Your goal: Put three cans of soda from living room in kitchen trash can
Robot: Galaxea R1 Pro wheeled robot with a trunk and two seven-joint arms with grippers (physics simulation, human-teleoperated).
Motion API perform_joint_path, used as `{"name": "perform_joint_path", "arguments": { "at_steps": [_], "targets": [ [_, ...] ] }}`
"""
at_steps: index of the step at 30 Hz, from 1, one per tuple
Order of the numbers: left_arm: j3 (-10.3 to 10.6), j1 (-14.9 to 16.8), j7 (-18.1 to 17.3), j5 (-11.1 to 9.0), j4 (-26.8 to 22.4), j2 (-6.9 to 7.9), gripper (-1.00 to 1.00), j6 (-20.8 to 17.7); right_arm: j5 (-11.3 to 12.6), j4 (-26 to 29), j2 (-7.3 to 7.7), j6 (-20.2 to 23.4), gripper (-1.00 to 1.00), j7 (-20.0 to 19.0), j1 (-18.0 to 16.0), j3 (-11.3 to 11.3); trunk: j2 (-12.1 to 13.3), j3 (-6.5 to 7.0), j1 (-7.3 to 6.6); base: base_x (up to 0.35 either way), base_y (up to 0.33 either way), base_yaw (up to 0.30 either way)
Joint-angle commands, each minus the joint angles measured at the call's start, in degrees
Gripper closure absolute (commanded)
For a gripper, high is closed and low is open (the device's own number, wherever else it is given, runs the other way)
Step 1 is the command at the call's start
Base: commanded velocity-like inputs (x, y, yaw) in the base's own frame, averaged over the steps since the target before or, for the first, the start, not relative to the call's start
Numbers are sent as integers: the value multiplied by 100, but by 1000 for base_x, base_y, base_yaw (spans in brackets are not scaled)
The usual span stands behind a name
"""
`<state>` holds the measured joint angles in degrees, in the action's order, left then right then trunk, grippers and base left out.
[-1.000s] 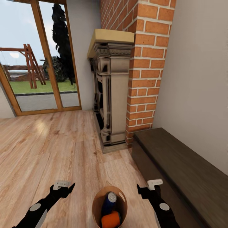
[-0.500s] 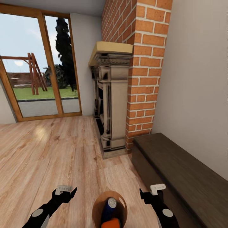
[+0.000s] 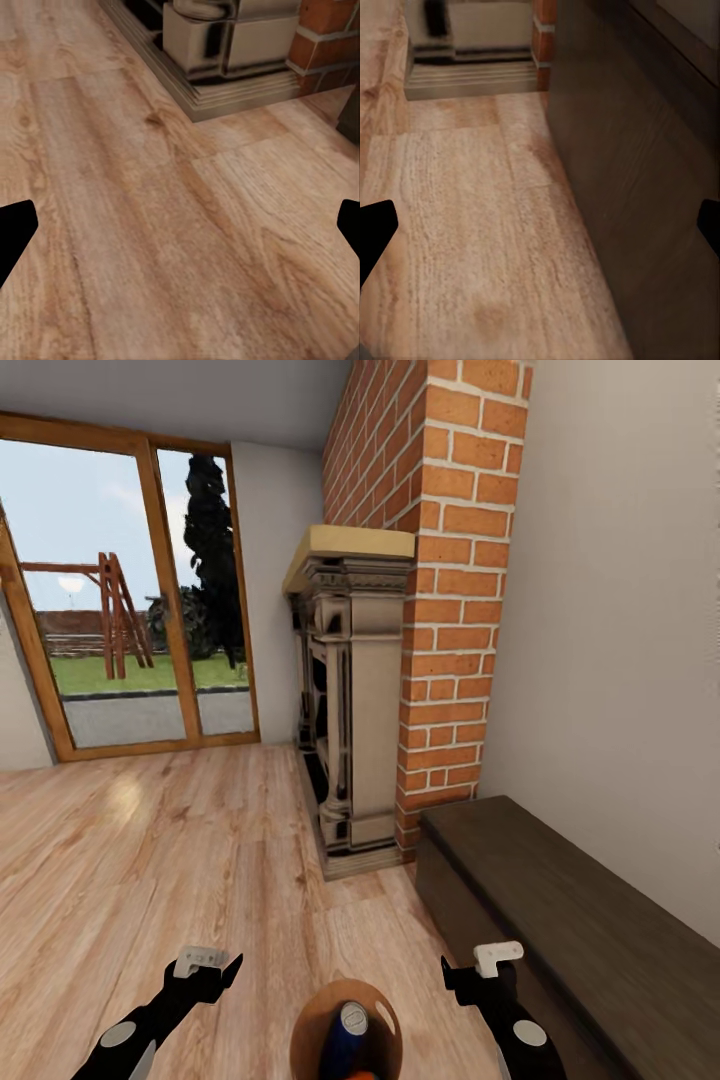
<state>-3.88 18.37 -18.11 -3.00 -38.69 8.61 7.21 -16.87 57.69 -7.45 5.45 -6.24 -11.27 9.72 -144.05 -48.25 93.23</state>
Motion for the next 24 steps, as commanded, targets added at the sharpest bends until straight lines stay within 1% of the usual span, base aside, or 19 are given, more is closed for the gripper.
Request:
{"name": "perform_joint_path", "arguments": {
  "at_steps": [1, 7, 13, 16, 24],
  "targets": [
    [2, 0, 0, 1, 0, 0, -100, 2, 0, -1, 1, 0, -100, 0, 0, 1, 2, 23, -2, 0, 0, 0],
    [14, 0, 0, 6, 84, 0, -100, 87, 0, -8, 9, 0, -100, 0, 1, 3, 10, 156, -18, 0, 0, 0],
    [17, 0, -3, 1, 538, 0, -100, 389, 1, -11, 14, 0, -100, 0, 1, 3, 18, 289, -33, 0, 0, 0],
    [18, 0, -6, -3, 679, 2, -100, 481, 2, -35, 17, 0, -100, 0, 2, 3, 22, 355, -41, 0, 0, 0],
    [18, 0, -8, -4, 812, 3, -100, 599, 25, -218, 107, -16, -100, 0, 2, 3, 33, 532, -62, 0, 0, 0]
  ]
}}
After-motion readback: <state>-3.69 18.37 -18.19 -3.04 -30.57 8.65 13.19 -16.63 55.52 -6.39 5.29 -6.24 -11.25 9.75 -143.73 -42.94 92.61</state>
